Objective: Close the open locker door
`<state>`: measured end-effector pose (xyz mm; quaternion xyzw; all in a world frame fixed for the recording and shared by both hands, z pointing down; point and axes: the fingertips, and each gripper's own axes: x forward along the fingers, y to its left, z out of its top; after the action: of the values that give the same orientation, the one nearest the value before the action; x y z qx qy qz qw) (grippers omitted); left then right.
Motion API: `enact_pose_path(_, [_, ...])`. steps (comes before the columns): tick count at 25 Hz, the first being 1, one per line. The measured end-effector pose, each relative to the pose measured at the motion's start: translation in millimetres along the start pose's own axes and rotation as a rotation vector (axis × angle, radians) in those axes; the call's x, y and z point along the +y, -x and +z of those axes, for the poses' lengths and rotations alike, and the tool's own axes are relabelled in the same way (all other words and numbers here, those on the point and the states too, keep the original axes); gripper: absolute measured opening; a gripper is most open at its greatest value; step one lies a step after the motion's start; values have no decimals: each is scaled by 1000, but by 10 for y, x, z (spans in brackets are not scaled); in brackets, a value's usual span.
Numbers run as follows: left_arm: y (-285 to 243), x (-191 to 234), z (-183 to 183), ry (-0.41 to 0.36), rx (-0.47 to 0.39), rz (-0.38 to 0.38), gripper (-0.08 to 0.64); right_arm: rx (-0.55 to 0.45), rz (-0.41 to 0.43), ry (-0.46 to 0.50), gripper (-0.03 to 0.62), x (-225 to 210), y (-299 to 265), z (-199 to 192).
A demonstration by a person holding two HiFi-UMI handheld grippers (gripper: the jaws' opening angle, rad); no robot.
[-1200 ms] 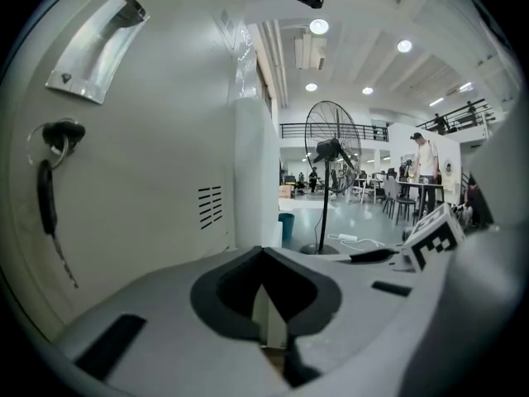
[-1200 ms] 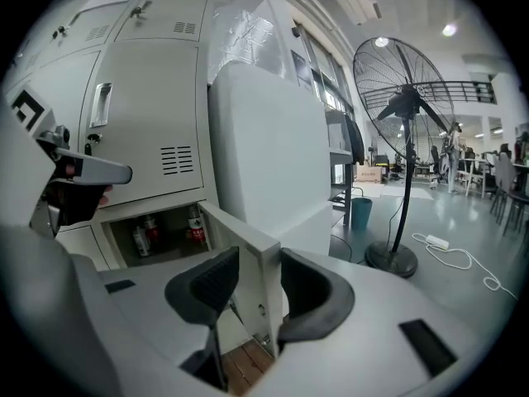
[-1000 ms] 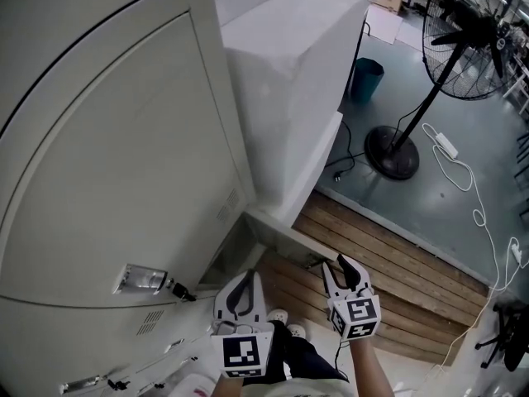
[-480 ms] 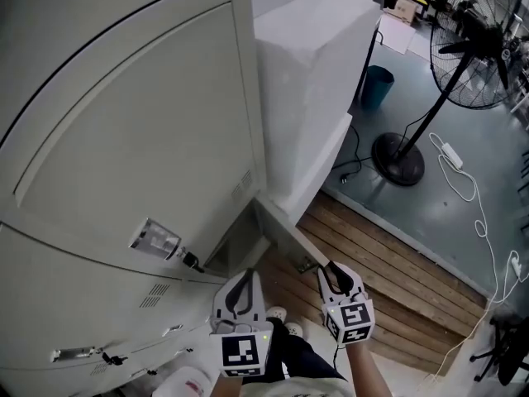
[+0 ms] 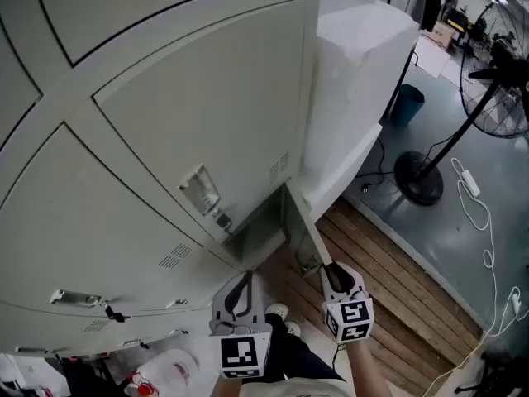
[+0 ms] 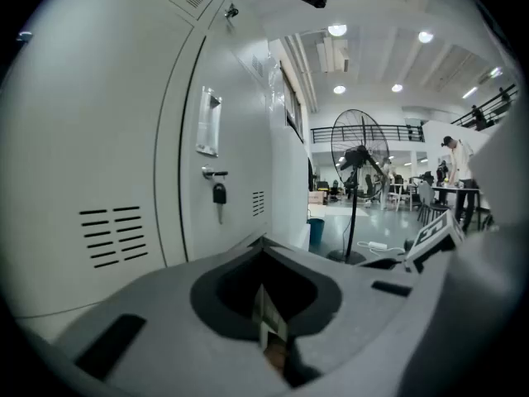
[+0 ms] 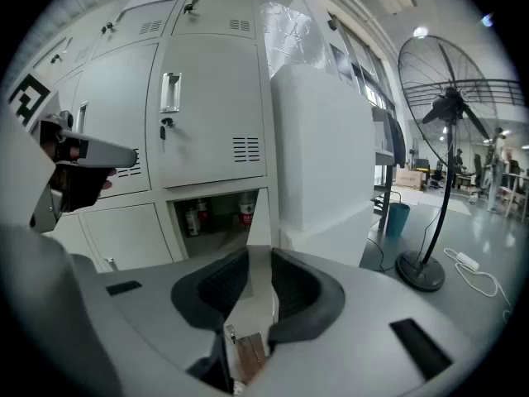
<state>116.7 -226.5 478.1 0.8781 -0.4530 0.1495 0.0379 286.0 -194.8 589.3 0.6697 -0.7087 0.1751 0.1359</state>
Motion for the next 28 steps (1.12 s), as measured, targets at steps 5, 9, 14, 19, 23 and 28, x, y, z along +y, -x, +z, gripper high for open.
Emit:
enact_pose_path(5, [316, 160, -94, 30, 6, 92, 0, 4, 58, 42, 100, 226, -21, 4])
enact_pose_path(9, [548, 297, -151, 35, 5, 156, 0, 5, 104, 69, 100, 451, -46, 4])
enact_pose_path(14, [774, 451, -182, 73, 4, 229, 0, 9, 160, 103, 97, 718, -126, 17])
enact_pose_path(19, [953, 577, -209, 69, 2, 268, 0, 18, 190, 124, 86, 942, -214, 29])
enact_pose_path(23, [1040, 703, -236, 69, -4, 293, 0, 20, 215, 145, 83, 1123, -321, 53])
enact_pose_path(28, [1088, 878, -242, 75, -6, 313, 0, 22, 240, 173, 81, 1356, -485, 90])
